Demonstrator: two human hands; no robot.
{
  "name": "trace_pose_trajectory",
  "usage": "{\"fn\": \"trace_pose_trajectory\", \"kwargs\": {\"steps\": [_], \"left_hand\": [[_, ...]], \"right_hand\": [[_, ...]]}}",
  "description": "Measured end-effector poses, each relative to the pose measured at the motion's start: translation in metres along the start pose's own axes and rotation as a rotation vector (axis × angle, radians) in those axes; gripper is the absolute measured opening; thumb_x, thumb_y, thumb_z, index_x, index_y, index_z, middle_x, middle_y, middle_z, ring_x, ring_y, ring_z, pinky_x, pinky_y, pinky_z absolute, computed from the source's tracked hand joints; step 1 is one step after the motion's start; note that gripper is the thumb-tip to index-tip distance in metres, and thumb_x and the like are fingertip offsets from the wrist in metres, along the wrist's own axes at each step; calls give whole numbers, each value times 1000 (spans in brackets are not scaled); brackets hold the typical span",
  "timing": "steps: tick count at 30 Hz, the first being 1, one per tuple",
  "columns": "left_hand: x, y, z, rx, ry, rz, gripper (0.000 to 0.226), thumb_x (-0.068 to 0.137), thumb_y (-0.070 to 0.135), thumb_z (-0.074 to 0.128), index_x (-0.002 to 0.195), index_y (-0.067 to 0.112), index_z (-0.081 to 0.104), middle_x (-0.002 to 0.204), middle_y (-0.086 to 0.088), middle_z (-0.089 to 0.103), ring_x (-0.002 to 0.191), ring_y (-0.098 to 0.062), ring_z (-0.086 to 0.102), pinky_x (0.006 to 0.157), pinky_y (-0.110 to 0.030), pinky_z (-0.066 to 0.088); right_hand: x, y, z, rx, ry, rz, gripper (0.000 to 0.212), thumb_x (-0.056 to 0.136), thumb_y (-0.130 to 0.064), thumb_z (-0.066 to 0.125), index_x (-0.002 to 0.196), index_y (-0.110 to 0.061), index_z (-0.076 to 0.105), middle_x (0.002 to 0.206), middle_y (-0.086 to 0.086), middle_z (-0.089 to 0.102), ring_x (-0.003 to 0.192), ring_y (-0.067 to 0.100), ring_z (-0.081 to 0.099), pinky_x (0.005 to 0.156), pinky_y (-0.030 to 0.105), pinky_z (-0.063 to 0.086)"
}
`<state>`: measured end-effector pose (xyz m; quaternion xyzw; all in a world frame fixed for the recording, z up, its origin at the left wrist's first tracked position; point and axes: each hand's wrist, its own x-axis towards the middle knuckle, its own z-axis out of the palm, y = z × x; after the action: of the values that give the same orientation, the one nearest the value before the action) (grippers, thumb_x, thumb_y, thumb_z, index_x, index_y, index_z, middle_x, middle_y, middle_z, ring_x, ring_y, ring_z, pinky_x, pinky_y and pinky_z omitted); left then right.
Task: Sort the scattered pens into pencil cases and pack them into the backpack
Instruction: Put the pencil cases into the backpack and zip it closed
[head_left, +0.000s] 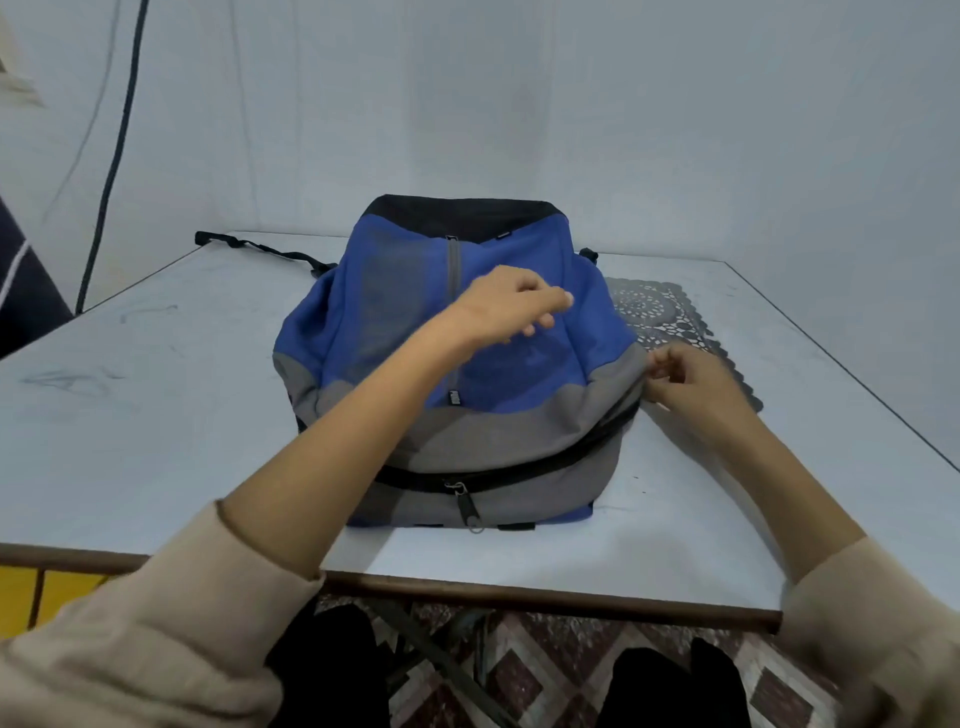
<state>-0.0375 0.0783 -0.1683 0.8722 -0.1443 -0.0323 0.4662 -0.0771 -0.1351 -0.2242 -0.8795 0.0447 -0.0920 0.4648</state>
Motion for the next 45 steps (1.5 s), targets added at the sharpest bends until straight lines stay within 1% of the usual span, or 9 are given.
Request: {"fn": "trace_pose_trajectory", "kwargs": {"steps": [3, 7, 10, 13, 18, 24, 33, 42, 45], "left_hand": [[19, 15, 29, 86, -71, -51, 46, 89, 61, 53, 94, 16, 55, 101, -2, 66, 86, -17, 60, 77, -33, 51], [33, 28, 63, 472, -40, -86, 84, 75, 86, 43, 115, 13, 56, 110, -9, 64, 100, -29, 60, 79, -37, 47], [36, 31, 76, 635, -11, -68, 73, 76, 84, 45, 94, 14, 58, 95, -2, 55, 91, -24, 55, 72, -33, 40], [43, 27, 73, 533, -79, -108, 56, 78, 72, 59, 69, 16, 54, 78, 2, 61, 75, -19, 60, 73, -30, 52], [49, 13, 65, 419, -99, -112, 24, 82, 39, 62, 68, 19, 67, 65, 7, 67, 63, -12, 63, 78, -30, 54], [54, -1, 69, 225, -29, -134, 26, 77, 36, 65, 56, 21, 61, 66, 5, 68, 65, -17, 61, 77, -34, 53], [51, -5, 68, 273, 10, -120, 26, 84, 42, 59, 78, 20, 72, 80, 1, 71, 89, -21, 67, 81, -33, 50], [45, -5, 65, 258, -6, -57, 31, 85, 43, 62, 66, 19, 61, 73, -2, 67, 89, -25, 68, 84, -41, 54], [23, 4, 58, 125, -99, -5, 39, 85, 54, 64, 85, 14, 60, 83, -4, 65, 78, -21, 61, 74, -34, 53]], "right_hand": [[-3, -4, 7, 136, 13, -16, 30, 81, 20, 47, 86, -9, 53, 69, 6, 55, 53, 6, 53, 52, 13, 42], [-6, -1, 14, 205, 96, -36, 36, 72, 14, 41, 92, -13, 55, 68, 4, 54, 64, 19, 50, 65, 36, 42], [-8, -1, 13, 135, 134, -55, 32, 71, 11, 49, 87, -16, 53, 65, 1, 52, 61, 15, 47, 62, 35, 42], [-7, 1, 12, 144, 141, -39, 32, 72, 11, 59, 83, -18, 52, 63, 3, 59, 58, 14, 51, 62, 36, 46], [-9, -1, 8, 233, 193, -68, 39, 75, 15, 57, 101, -10, 43, 72, 10, 65, 55, 15, 55, 46, 20, 45], [-10, -2, 7, 32, 253, -182, 37, 71, 8, 65, 95, -13, 47, 69, -2, 68, 61, 13, 61, 70, 31, 51], [-59, -7, 9, 64, 234, -231, 31, 67, 9, 64, 81, -16, 52, 59, -5, 62, 57, 10, 57, 62, 19, 46], [-101, -3, 22, 211, 65, -224, 30, 71, 9, 66, 76, -17, 53, 67, 1, 64, 56, 9, 53, 56, 17, 45], [-99, 0, 20, 288, 26, -170, 27, 75, 11, 66, 81, -13, 57, 68, 2, 65, 59, 11, 56, 59, 21, 48]]}}
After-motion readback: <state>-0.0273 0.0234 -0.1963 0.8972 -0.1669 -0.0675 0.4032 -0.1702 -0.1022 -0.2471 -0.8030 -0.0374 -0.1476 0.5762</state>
